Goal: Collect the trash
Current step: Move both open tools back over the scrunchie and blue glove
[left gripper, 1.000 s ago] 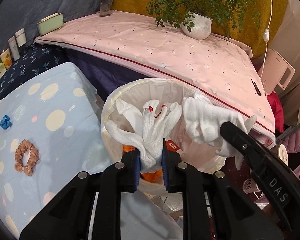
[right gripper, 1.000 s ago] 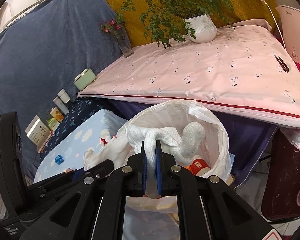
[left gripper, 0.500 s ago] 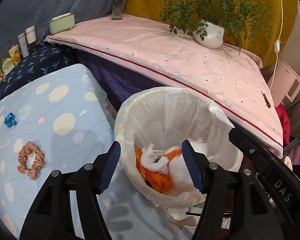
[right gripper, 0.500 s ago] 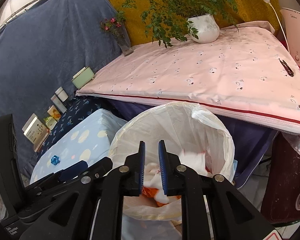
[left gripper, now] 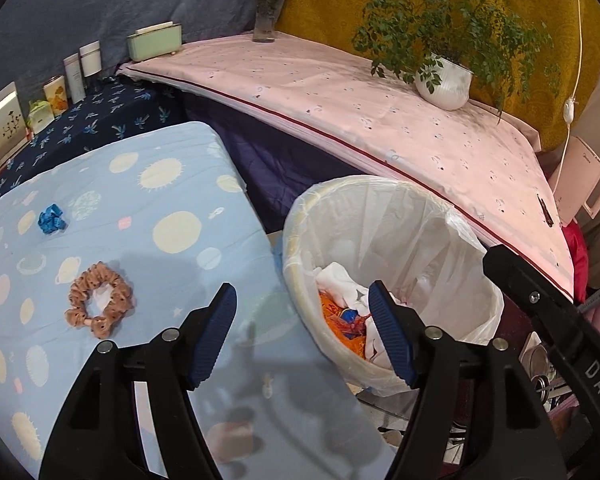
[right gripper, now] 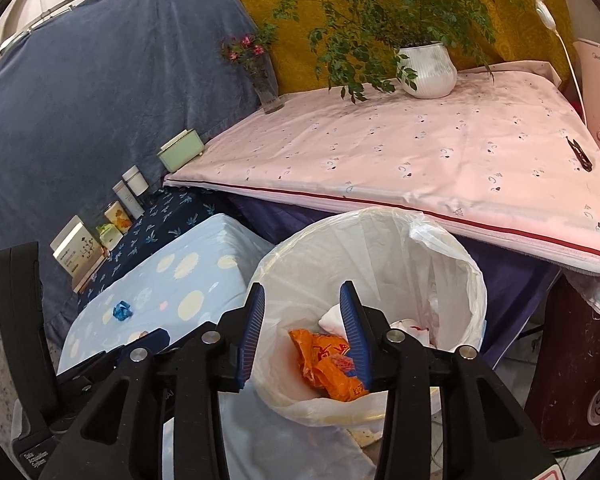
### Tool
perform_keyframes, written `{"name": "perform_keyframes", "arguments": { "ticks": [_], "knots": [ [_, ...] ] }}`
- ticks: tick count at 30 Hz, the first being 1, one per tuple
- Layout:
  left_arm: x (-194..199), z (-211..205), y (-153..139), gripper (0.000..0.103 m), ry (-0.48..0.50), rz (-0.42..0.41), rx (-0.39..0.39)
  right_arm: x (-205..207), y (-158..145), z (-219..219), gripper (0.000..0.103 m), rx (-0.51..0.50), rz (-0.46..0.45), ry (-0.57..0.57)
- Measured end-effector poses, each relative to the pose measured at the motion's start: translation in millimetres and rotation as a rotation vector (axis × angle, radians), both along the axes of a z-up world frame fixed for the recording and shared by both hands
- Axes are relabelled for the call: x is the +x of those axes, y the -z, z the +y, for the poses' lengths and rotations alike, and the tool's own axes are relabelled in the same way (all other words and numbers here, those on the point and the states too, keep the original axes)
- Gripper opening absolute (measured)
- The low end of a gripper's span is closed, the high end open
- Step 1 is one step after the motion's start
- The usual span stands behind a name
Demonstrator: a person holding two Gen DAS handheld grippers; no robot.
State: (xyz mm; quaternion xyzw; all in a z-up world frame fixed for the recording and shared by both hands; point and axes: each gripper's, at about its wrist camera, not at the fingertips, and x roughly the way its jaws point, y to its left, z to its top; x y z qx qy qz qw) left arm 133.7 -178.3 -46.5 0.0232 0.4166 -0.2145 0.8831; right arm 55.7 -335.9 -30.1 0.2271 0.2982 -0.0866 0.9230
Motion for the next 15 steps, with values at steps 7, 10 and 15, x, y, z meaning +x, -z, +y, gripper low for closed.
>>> {"name": "perform_keyframes", "arguments": {
  "ticks": [7, 10, 15],
  "knots": [
    [-3, 30, -6, 0.074, -0.049, -0.014, -0.003, -1, -5, 26, 0.056, -0.02, 0.002, -0.031],
    [-5, 48, -6, 0.077, -0.077, -0.017, -0.002, 0, -6, 39, 0.058, -0.026, 0.008, -0.052],
    [-4, 78, -4, 0.078, -0.129, -0.009, -0.004, 2, -5, 65, 0.06, -0.035, 0.016, -0.093]
  ]
}}
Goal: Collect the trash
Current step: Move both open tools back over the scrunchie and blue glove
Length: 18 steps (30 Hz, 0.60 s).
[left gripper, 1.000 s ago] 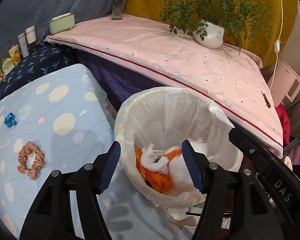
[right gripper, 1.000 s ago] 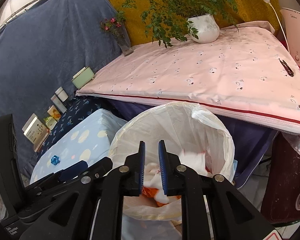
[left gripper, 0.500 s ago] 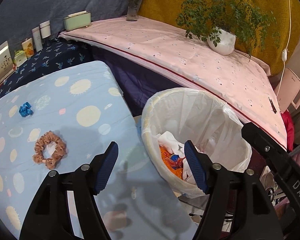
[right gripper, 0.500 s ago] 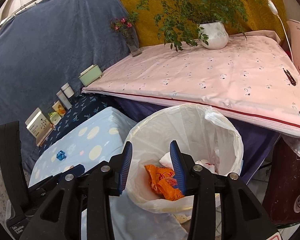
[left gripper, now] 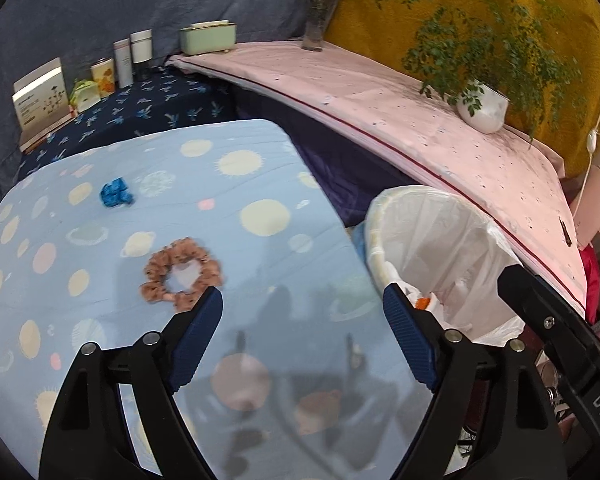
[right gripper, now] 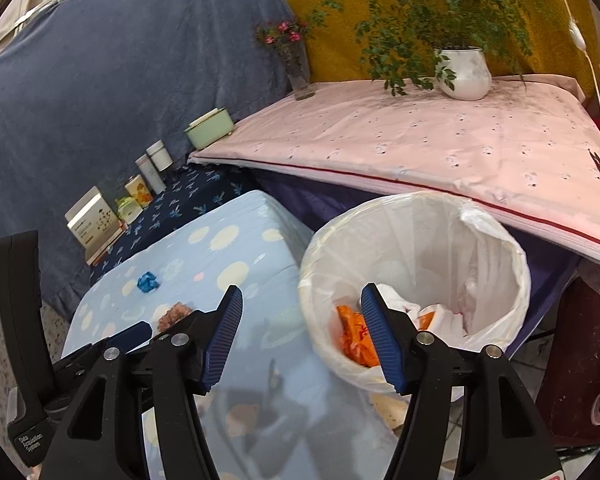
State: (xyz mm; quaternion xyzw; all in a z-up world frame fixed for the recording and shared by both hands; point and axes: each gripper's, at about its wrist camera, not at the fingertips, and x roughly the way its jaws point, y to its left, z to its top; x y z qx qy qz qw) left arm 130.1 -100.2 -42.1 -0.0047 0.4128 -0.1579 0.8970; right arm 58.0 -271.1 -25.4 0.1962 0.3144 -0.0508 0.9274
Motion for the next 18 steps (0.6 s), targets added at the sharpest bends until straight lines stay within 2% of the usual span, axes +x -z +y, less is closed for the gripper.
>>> {"name": "perform_keyframes", "arguments": {
  "ticks": [18],
  "knots": [
    [5, 96, 10, 0.078, -0.14, 0.009, 0.016, 21, 11, 95, 0.064, -0.049, 0.052, -0.128]
  ]
}}
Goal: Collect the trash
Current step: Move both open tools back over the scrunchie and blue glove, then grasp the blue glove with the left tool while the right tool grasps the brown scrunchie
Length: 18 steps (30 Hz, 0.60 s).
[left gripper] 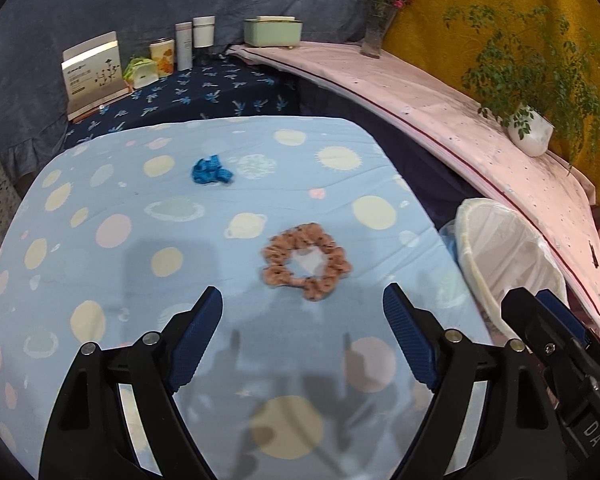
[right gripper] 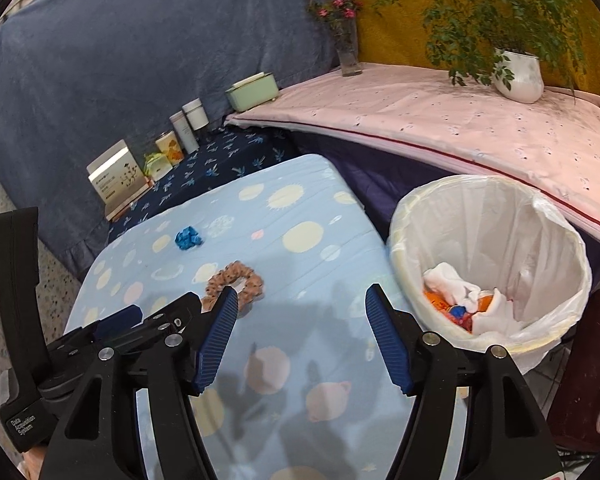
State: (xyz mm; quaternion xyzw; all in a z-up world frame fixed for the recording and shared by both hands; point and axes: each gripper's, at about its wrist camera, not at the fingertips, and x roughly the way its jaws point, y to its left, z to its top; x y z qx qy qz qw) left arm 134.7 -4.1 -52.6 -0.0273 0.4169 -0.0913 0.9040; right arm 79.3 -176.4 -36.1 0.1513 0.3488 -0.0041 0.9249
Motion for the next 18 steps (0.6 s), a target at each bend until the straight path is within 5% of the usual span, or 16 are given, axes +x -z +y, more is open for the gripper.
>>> {"name": "perform_keyframes", "arguments": {
  "ticks": [18],
  "knots": [
    [51, 92, 29, 0.08, -0.13, 0.035, 0.059, 65, 45, 70, 0.064, -0.05, 0.101, -0.076]
  ]
}}
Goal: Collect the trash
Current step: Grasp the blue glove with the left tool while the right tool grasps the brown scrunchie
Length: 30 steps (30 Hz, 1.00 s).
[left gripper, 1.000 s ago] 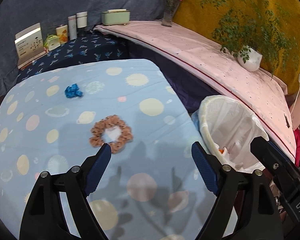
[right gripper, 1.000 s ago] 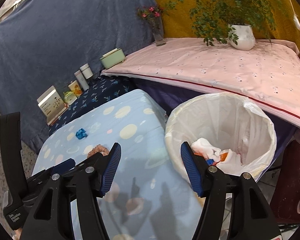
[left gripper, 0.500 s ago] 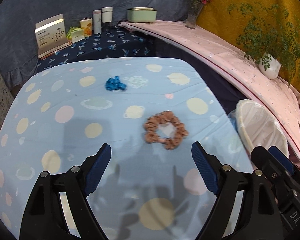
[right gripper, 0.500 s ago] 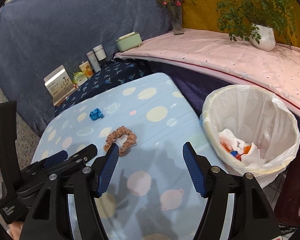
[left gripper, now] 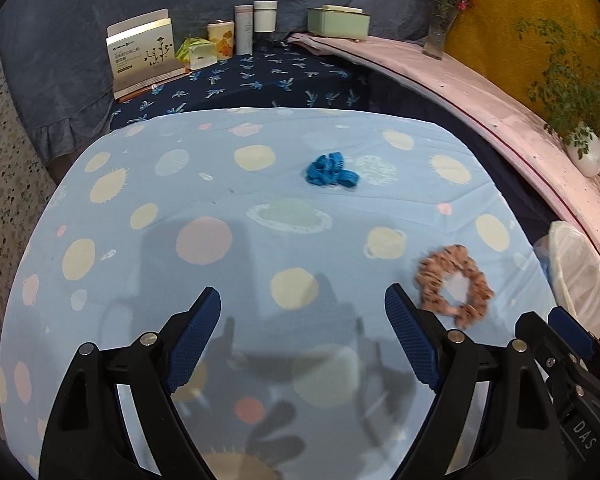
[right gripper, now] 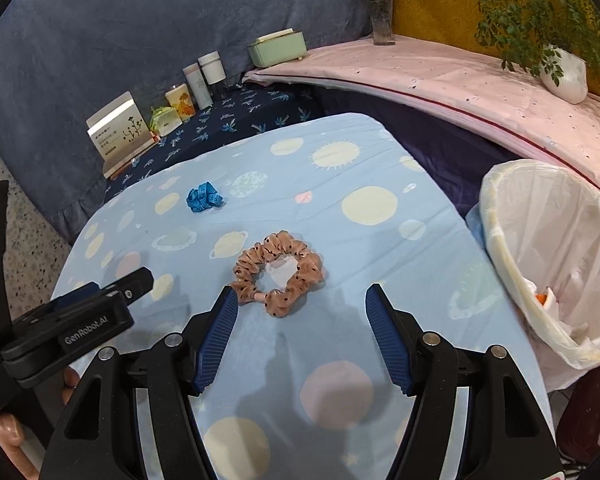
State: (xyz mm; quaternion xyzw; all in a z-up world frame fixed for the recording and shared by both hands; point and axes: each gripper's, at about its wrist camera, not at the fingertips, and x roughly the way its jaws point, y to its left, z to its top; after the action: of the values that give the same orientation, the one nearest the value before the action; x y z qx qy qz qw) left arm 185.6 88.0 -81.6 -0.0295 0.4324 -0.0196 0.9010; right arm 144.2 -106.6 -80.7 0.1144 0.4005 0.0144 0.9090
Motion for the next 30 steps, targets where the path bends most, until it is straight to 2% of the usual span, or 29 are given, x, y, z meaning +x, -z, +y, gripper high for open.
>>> {"name": "perform_keyframes", "arguments": {
  "ticks": [4, 12, 17, 21, 27, 30],
  "knots": [
    [21, 8, 5, 0.08, -0.014, 0.006, -0.003, 21, 12, 5, 0.062, -0.004, 0.018, -0.004],
    [74, 7, 13, 0.08, -0.02, 0.002, -0.011, 56, 36, 4, 0.04, 0.004, 0.063, -0.004],
    [106, -4, 21, 0.08, -0.002, -0.001, -0.002, 66, 44, 5, 0.022, -0.016, 0.07, -0.011],
    [126, -13, 30, 0.079, 0.014, 0.008, -0.002, 70, 47, 3, 0.017, -0.008, 0.062, -0.015],
    [141, -24, 40, 0.06, 0.055, 0.025, -0.034, 74, 48, 2, 0.017, 0.005, 0.06, -0.014],
    [139, -31, 40, 0.039, 0.09, 0.028, -0.053, 74, 47, 2, 0.016, 0.003, 0.06, -0.013]
  ]
}}
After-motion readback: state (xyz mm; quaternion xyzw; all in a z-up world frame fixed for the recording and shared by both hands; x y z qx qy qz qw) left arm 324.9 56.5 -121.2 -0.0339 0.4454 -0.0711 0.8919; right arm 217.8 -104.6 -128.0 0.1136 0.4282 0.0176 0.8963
